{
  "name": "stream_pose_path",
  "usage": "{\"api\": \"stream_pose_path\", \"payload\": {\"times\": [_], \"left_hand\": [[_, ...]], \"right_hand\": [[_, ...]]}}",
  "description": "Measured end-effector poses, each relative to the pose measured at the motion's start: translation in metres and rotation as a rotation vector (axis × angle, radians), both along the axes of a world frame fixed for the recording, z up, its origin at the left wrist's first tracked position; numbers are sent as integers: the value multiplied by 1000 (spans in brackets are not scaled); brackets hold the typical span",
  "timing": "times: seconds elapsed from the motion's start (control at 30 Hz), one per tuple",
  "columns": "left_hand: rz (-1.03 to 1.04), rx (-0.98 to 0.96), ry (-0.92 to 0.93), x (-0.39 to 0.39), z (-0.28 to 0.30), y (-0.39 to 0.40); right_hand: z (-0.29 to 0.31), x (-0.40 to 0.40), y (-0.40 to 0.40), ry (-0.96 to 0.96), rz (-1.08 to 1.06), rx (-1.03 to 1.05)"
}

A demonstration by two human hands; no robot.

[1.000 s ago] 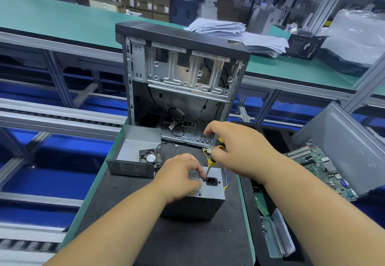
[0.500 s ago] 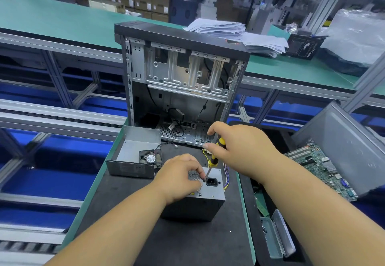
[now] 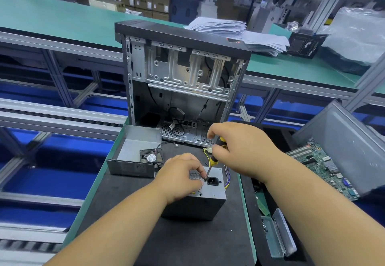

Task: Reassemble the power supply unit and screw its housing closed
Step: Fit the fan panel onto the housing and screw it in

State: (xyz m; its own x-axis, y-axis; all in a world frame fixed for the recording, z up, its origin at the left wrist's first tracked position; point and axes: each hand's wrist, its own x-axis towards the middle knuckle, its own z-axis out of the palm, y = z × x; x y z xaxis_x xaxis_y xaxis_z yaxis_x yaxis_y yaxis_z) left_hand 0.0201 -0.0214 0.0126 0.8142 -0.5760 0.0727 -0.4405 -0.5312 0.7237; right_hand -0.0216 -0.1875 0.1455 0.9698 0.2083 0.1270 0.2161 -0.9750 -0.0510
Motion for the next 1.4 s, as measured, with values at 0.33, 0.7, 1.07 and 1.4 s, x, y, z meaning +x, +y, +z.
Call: {"api": "stream_pose_path", "payload": {"times": [0.33,0.7,1.07,1.4], "left_hand": [[8,9,-1,-2,1,1],[11,24,1,-3,2,1],[19,45,3,-3,3,0],[41,45,7,-4,2,-1]], "right_hand": [[1,-3,1,-9,17,-7],[5,-4,2,10,10,-35],[11,-6,6,94,-30,39],[-1,-11,14,-9,-242,47]]}}
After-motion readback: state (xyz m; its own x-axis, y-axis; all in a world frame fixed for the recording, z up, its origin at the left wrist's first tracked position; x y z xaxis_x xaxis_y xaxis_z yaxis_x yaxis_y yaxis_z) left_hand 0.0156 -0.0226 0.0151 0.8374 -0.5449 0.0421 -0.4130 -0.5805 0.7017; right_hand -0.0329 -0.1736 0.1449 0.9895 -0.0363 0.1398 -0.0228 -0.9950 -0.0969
